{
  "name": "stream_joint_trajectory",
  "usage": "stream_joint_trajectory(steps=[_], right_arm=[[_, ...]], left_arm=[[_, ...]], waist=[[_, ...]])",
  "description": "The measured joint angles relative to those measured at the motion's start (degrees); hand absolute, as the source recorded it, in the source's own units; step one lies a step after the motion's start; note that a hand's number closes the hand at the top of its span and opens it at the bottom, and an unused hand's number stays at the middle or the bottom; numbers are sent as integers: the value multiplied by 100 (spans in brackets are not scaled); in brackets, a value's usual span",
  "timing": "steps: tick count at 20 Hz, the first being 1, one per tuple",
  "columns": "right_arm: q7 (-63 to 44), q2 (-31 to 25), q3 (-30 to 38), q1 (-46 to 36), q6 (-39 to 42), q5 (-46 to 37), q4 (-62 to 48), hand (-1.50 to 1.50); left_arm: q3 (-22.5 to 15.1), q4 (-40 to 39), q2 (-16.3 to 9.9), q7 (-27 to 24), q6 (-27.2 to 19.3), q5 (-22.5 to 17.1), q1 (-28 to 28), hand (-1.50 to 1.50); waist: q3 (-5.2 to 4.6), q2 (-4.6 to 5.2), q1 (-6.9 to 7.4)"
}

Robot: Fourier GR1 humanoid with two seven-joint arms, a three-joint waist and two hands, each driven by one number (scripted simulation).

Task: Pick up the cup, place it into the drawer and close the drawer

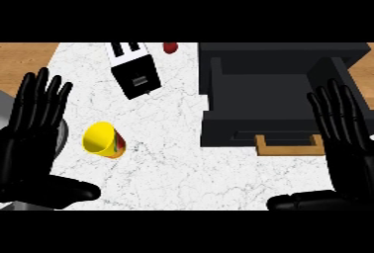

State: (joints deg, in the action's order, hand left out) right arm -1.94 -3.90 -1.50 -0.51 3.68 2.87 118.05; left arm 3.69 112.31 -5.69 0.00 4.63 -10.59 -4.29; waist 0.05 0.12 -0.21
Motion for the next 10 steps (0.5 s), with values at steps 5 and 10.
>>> stream_joint_trajectory(steps=[5, 10], right_arm=[[-426, -2, 34, -217, 26, 206, 63, -150], [-514, 76, -37, -350, -45, 105, 55, -150]], left_arm=[[161, -175, -46, 275, 115, -437, -228, -150], [187, -400, 16, 86, 222, -506, -184, -150]], waist=[[-4, -9, 13], [-5, -13, 18]])
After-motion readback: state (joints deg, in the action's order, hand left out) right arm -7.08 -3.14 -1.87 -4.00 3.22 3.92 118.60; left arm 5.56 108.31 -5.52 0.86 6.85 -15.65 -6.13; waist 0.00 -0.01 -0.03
